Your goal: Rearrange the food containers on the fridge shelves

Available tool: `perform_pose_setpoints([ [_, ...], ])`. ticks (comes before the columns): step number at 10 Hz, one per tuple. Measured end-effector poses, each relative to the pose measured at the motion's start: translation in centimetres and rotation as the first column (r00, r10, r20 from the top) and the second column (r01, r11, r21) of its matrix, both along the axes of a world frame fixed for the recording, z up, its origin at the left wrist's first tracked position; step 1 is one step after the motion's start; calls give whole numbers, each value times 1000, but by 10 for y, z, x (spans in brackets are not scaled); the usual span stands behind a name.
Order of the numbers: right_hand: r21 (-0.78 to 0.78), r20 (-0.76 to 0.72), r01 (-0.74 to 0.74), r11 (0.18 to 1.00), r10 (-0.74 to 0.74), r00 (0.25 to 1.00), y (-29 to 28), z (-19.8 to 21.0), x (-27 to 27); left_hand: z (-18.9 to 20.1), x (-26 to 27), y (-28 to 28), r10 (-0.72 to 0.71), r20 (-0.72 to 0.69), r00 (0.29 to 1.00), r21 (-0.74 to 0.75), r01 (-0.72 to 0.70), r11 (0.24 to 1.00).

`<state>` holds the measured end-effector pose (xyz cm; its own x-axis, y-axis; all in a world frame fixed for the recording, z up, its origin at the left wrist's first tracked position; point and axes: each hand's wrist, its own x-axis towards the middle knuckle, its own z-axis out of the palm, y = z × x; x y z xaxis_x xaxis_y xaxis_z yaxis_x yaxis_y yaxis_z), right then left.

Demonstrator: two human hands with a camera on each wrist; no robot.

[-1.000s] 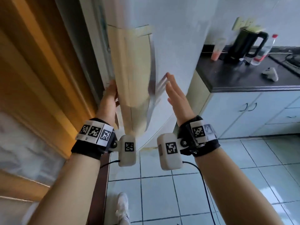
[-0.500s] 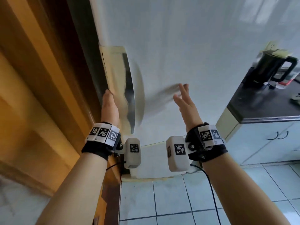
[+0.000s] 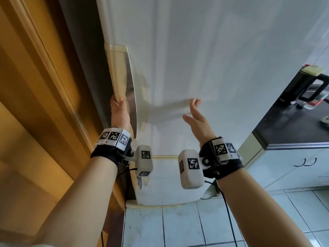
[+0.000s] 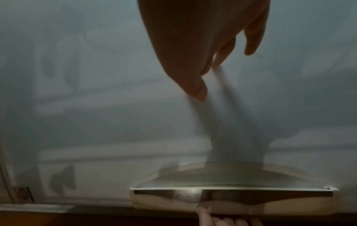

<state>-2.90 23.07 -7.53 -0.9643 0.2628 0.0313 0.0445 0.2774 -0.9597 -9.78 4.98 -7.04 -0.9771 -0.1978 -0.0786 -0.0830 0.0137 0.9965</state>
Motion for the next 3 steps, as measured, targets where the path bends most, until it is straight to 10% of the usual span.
perform_pose_setpoints([
  [3,-132,37,-40,990,45,998,9,10,6,4,3,0,-1,30,1000,-67,4,998],
])
